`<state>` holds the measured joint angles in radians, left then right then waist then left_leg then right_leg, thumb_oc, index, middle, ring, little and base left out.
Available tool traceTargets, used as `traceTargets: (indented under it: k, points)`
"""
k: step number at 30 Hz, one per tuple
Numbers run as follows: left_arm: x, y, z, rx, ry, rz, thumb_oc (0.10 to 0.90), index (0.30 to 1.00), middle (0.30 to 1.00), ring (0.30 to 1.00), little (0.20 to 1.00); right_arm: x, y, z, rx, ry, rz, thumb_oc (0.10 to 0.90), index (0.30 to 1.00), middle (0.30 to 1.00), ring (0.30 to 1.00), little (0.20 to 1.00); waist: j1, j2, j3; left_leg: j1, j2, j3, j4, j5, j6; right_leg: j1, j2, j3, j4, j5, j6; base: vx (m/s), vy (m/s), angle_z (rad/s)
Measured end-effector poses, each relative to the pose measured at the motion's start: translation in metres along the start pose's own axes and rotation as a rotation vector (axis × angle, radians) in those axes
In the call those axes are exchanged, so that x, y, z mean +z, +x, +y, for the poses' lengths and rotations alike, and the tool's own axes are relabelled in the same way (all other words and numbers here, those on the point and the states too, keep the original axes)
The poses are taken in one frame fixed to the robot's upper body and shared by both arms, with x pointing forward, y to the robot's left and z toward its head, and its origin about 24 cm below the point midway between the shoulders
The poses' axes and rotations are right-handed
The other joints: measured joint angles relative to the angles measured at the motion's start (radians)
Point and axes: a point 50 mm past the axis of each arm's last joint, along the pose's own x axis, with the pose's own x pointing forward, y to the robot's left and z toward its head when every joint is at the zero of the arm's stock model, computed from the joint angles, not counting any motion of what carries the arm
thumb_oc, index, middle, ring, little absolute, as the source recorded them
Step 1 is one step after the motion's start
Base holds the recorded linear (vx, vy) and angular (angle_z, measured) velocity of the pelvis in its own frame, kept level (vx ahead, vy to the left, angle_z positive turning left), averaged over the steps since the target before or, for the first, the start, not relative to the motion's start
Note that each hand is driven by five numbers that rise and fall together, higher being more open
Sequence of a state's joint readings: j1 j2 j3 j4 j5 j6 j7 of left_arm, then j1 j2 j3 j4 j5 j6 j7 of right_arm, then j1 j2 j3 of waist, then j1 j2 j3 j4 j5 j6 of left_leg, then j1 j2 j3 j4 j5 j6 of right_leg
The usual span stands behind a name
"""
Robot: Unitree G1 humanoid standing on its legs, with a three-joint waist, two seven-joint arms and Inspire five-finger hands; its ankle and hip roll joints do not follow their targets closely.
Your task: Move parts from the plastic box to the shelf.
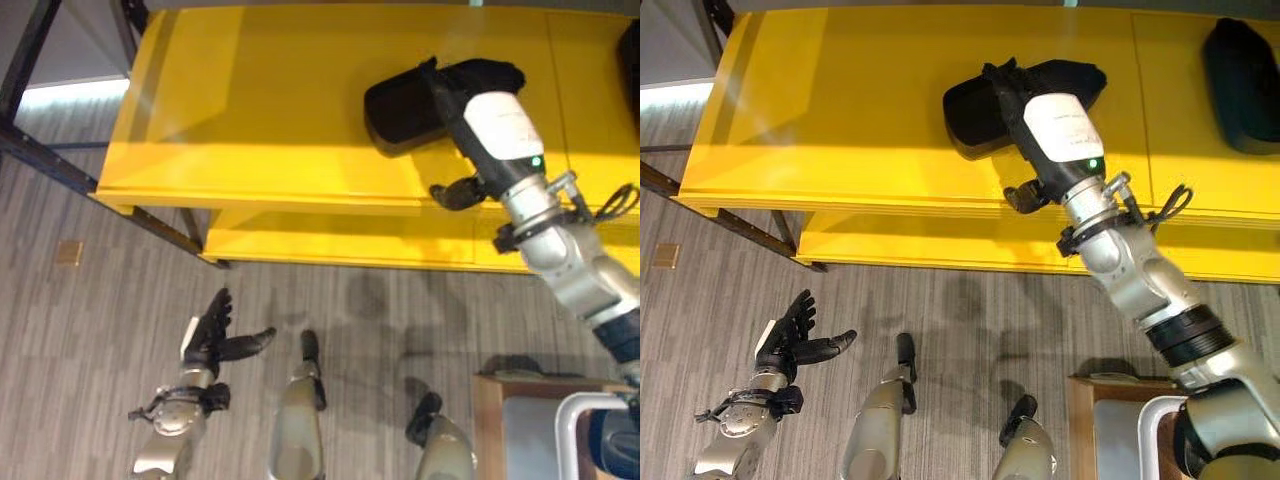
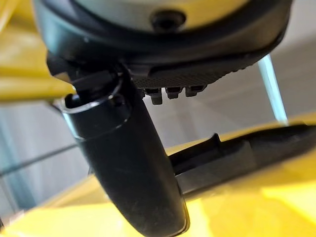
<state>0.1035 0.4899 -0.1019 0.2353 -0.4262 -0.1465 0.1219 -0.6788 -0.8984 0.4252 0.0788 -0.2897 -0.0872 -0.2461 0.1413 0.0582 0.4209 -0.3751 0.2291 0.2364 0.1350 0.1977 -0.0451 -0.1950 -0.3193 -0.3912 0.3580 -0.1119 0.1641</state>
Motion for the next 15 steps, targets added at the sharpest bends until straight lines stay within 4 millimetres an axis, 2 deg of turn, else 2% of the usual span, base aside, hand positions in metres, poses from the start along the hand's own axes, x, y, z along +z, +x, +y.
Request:
traceTargets:
  k: [2,4,5,6,7,10,11,15]
  points:
    - [0.005,-0.004,0.001,0.002,-0.008,-0.024,0.9,1.0,1.0,1.0,1.0,0.002,-0.008,0.006,-0.013,0.074,0.015,0.9,1.0,1.0,1.0,1.0,-0.001,-0.005,-0.003,0.018,-0.001,0.005,-0.008,0.0,-0.001,0.028,0.007,-0.003,-0.039,0.017,0.005,0.04,0.009,-0.06]
    - [0.018,-0.007,0.001,0.002,-0.017,-0.081,0.9,1.0,1.0,1.0,1.0,0.003,-0.027,0.015,-0.072,0.227,0.068,0.9,1.0,1.0,1.0,1.0,0.0,-0.014,-0.01,0.052,-0.007,0.006,-0.031,0.001,-0.008,0.085,0.018,-0.016,-0.104,0.048,0.016,0.06,0.012,0.0]
    - [0.022,-0.008,0.004,0.013,-0.018,-0.106,0.9,1.0,1.0,1.0,1.0,0.006,-0.029,0.018,-0.076,0.259,0.068,0.9,1.0,1.0,1.0,1.0,-0.002,-0.02,-0.015,0.058,-0.008,0.006,-0.035,0.0,-0.008,0.095,0.02,-0.017,-0.125,0.053,0.015,0.05,0.014,0.02]
    - [0.029,-0.007,0.006,0.02,0.019,-0.129,0.9,1.0,1.0,1.0,1.0,0.006,-0.033,0.02,-0.088,0.302,0.073,0.9,1.0,1.0,1.0,1.0,-0.003,-0.022,-0.019,0.064,-0.009,0.008,-0.042,-0.001,-0.009,0.108,0.023,-0.017,-0.147,0.062,0.016,0.06,0.019,0.06]
    - [0.044,-0.007,0.009,0.028,0.111,-0.198,0.9,1.0,1.0,1.0,1.0,0.009,-0.044,0.025,-0.127,0.399,0.103,0.9,1.0,1.0,1.0,1.0,-0.001,-0.028,-0.031,0.073,-0.014,0.007,-0.055,0.001,-0.011,0.137,0.031,-0.033,-0.191,0.083,0.022,0.04,0.018,0.04]
    - [0.055,-0.009,0.011,0.045,0.171,-0.254,0.9,1.0,1.0,1.0,1.0,0.012,-0.059,0.037,-0.107,0.489,0.137,0.9,1.0,1.0,1.0,1.0,0.001,-0.035,-0.065,0.084,-0.028,0.007,-0.069,0.001,-0.01,0.162,0.027,-0.041,-0.23,0.097,0.028,0.06,0.023,0.09]
    - [0.064,-0.01,0.011,0.052,0.214,-0.295,0.9,1.0,1.0,1.0,1.0,0.013,-0.068,0.043,-0.122,0.576,0.165,0.9,1.0,1.0,1.0,1.0,-0.001,-0.039,-0.072,0.102,-0.036,0.009,-0.077,0.001,-0.011,0.19,0.028,-0.046,-0.262,0.109,0.035,0.04,0.016,0.07]
    - [0.075,-0.01,0.013,0.073,0.289,-0.353,0.9,1.0,1.0,1.0,1.0,0.015,-0.072,0.047,-0.12,0.639,0.185,0.9,1.0,1.0,1.0,1.0,-0.013,-0.041,-0.101,0.106,-0.04,0.014,-0.089,0.001,-0.012,0.204,0.029,-0.054,-0.293,0.122,0.036,0.04,0.031,0.01]
